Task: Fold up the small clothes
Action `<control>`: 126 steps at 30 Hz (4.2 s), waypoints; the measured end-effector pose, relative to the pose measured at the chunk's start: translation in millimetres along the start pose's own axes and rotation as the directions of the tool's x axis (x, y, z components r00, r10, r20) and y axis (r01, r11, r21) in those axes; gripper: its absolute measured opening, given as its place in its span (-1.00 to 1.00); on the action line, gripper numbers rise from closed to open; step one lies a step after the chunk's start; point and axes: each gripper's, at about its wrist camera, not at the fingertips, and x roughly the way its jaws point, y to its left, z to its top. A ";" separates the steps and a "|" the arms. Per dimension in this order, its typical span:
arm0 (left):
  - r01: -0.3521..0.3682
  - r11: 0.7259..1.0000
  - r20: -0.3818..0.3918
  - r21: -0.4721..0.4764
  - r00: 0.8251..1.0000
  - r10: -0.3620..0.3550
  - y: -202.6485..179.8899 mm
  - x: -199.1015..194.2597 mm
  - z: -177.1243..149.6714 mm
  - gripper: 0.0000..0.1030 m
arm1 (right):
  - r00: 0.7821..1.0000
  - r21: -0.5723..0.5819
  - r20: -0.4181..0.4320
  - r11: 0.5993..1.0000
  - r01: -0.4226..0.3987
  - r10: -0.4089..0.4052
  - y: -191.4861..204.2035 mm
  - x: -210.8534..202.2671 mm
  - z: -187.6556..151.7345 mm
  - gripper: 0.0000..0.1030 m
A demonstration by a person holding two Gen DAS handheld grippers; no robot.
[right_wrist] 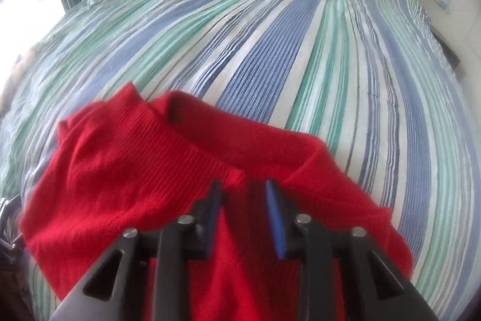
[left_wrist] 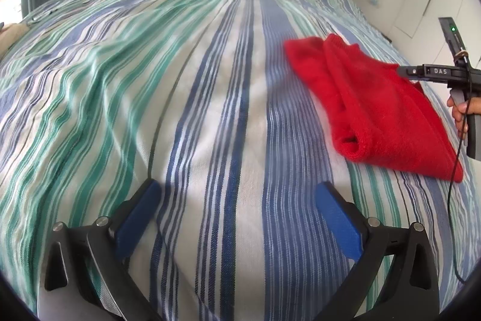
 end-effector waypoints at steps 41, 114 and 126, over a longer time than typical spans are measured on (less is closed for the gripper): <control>-0.101 0.991 -0.082 0.090 0.991 0.109 -20.2 1.6 0.2 0.99 | 0.957 0.447 0.174 0.884 0.134 -0.233 -75.2 -121.4 -319.1 0.61; 0.077 0.939 0.019 -0.335 0.997 -0.075 20.4 -72.0 -40.5 0.97 | 0.969 0.057 0.072 0.969 -0.240 0.236 120.8 -57.7 -51.8 -0.26; 0.054 0.961 -0.005 -0.271 0.998 -0.058 8.8 -65.7 -41.9 0.97 | 0.960 -0.141 0.120 0.961 -0.238 0.255 177.3 -72.1 -77.9 -0.37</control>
